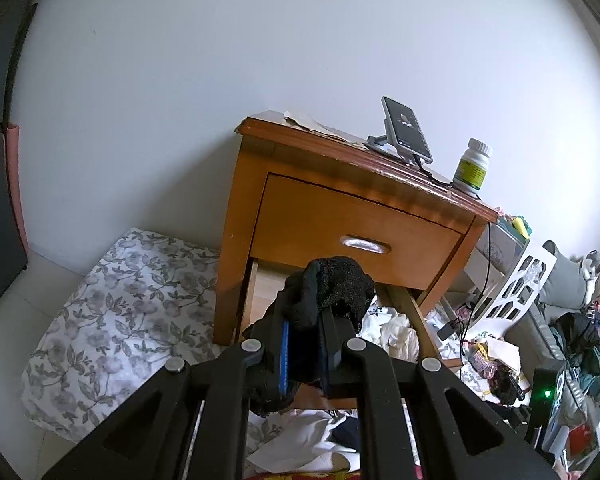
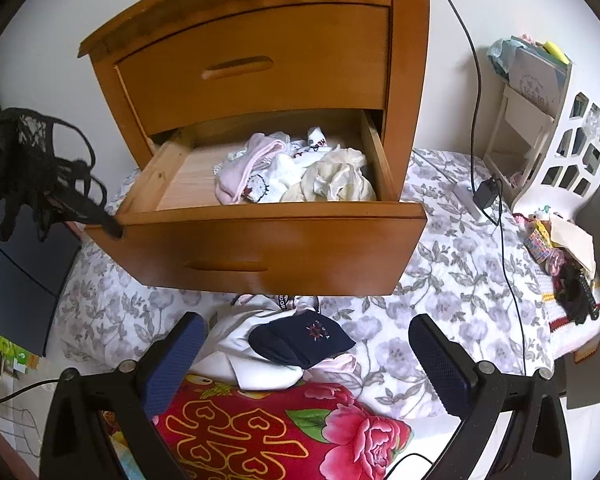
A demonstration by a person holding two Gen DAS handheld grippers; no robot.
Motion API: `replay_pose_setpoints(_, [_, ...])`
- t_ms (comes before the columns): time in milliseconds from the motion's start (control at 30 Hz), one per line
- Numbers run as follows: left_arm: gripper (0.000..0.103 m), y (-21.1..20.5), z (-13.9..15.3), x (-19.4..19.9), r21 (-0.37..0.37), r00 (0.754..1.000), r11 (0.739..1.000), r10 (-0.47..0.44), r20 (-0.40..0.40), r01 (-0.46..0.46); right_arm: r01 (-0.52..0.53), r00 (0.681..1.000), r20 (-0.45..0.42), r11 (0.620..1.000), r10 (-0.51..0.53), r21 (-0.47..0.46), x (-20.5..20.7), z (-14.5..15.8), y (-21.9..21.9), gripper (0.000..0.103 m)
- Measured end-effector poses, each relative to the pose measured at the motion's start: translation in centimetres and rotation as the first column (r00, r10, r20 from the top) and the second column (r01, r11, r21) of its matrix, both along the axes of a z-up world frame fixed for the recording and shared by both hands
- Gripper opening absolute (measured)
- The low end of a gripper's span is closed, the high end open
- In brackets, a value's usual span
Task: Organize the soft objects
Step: 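Lift the black lace fabric up out of the drawer with the left gripper, then lower the black fabric onto the navy cap pile and open the left gripper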
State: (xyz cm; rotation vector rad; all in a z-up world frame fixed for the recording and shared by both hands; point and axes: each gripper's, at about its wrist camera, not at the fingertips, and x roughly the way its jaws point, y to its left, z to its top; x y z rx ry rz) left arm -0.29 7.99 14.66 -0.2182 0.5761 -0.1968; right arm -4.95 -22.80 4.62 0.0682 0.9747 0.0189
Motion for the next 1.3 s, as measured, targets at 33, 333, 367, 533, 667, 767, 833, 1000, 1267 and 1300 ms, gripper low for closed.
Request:
replay_pose_setpoints(33, [0.012, 0.1, 0.0, -0.3, 0.0, 1.0, 1.0, 0.0, 0.0, 0.0, -0.003, 1.0, 0.003, 1.0, 0.003, -0.001, -0.2, 0.1, 0.1, 0.103])
replay_pose_setpoints(333, [0.012, -0.1, -0.9, -1.6, 0.01, 0.999, 1.0, -0.025, -0.035, 0.025, -0.005, 1.0, 0.023, 1.0, 0.005, 0.001, -1.5, 0.9, 0.6, 0.103])
replay_pose_setpoints(367, [0.012, -0.2, -1.1, -1.6, 0.01, 0.999, 1.0, -0.029, -0.04, 0.03, -0.005, 1.0, 0.024, 1.0, 0.005, 0.001, -1.6, 0.9, 0.6, 0.103])
replay_pose_setpoints(533, [0.012, -1.3, -1.8, -1.7, 0.013, 0.996, 0.998, -0.068, -0.064, 0.069, -0.002, 1.0, 0.029, 1.0, 0.002, 0.004, -2.0, 1.0, 0.4, 0.103])
replay_pose_setpoints(667, [0.012, -2.6, -2.6, -1.5, 0.02, 0.99, 0.994, -0.109, -0.089, 0.111, 0.015, 0.999, 0.029, 1.0, -0.015, 0.009, -2.1, 0.9, -0.1, 0.103])
replay_pose_setpoints(767, [0.012, -3.9, -3.7, -1.2, 0.024, 0.981, 0.989, -0.145, -0.127, 0.149, 0.022, 0.999, 0.028, 1.0, -0.023, 0.011, -2.1, 0.8, -0.5, 0.103])
replay_pose_setpoints(833, [0.012, -4.8, -4.3, -1.0, 0.022, 0.974, 0.984, -0.173, -0.149, 0.178, 0.025, 0.999, 0.024, 1.0, -0.026, 0.013, -2.0, 0.7, -0.6, 0.103])
replay_pose_setpoints(1000, [0.012, -7.3, -6.6, -0.2, 0.033, 0.95, 0.971, -0.224, -0.215, 0.236, 0.025, 1.0, 0.012, 1.0, -0.026, 0.015, -1.8, 0.2, -0.9, 0.103])
replay_pose_setpoints(1267, [0.012, -9.7, -9.6, 1.2, 0.005, 0.919, 0.962, -0.261, -0.296, 0.274, 0.034, 0.999, -0.006, 0.999, -0.034, 0.015, -1.3, -0.4, -1.4, 0.103])
replay_pose_setpoints(1300, [0.012, -9.9, -9.9, 1.4, -0.005, 0.914, 0.96, -0.267, -0.305, 0.279, 0.034, 0.999, -0.009, 0.999, -0.034, 0.015, -1.3, -0.5, -1.5, 0.103])
